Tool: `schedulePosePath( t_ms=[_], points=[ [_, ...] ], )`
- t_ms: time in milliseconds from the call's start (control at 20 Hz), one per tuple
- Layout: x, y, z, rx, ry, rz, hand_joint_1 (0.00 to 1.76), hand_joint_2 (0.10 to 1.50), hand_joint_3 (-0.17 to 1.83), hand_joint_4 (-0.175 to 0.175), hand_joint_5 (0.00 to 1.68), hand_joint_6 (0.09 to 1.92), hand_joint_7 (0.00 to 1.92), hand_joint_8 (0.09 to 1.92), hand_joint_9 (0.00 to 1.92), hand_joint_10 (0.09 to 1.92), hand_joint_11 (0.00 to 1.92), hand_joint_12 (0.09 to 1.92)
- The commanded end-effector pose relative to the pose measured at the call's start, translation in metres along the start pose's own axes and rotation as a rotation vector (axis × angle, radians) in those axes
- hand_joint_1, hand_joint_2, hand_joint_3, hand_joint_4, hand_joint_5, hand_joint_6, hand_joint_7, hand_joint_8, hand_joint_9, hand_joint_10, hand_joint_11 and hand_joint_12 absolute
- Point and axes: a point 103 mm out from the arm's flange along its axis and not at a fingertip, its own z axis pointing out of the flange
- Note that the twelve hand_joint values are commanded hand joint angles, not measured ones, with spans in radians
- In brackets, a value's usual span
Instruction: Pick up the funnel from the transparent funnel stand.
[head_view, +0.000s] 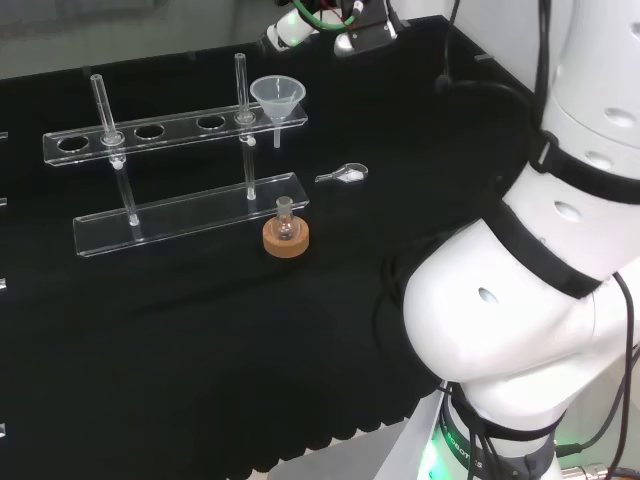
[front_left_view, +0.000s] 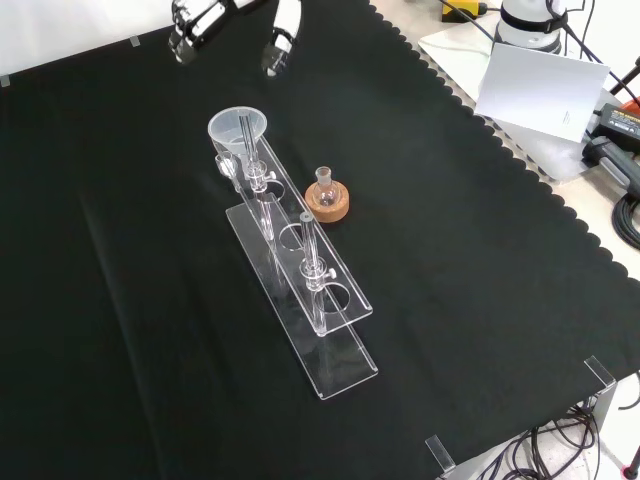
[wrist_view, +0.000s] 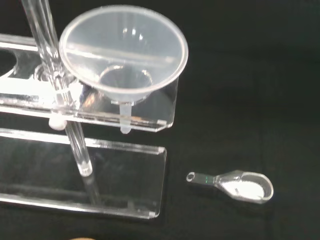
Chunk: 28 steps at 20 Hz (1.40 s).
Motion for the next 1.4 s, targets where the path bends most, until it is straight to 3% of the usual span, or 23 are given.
schedulePosePath(
  t_ms=[50, 250, 750, 1000, 1400],
  points=[
    [0.016, 0.02, 0.017, 0.185, -0.055, -0.016, 0.47, 0.81, 0.14, 0.023, 0.06, 0.09, 0.0, 0.35, 0.04, 0.82, 0.1, 1.54],
    [0.02, 0.024, 0.019, 0.215, -0.084, -0.021, 0.58, 0.77, 0.12, 0.024, 0.0, 0.09, 0.0, 0.22, 0.0, 0.82, 0.13, 1.57],
    [0.017, 0.03, 0.029, 0.268, -0.151, -0.053, 0.76, 0.73, 0.14, 0.015, 0.03, 0.09, 0.0, 0.32, 0.04, 0.9, 0.2, 1.57],
    [0.016, 0.034, 0.038, 0.27, -0.144, -0.064, 0.85, 0.55, 0.59, 0.014, 0.06, 0.09, 0.0, 0.32, 0.04, 0.9, 0.22, 1.55],
    [0.019, 0.043, 0.051, 0.318, -0.139, -0.087, 0.83, 0.5, 0.67, 0.014, 0.06, 0.09, 0.0, 0.31, 0.02, 0.9, 0.2, 1.56]
  ],
)
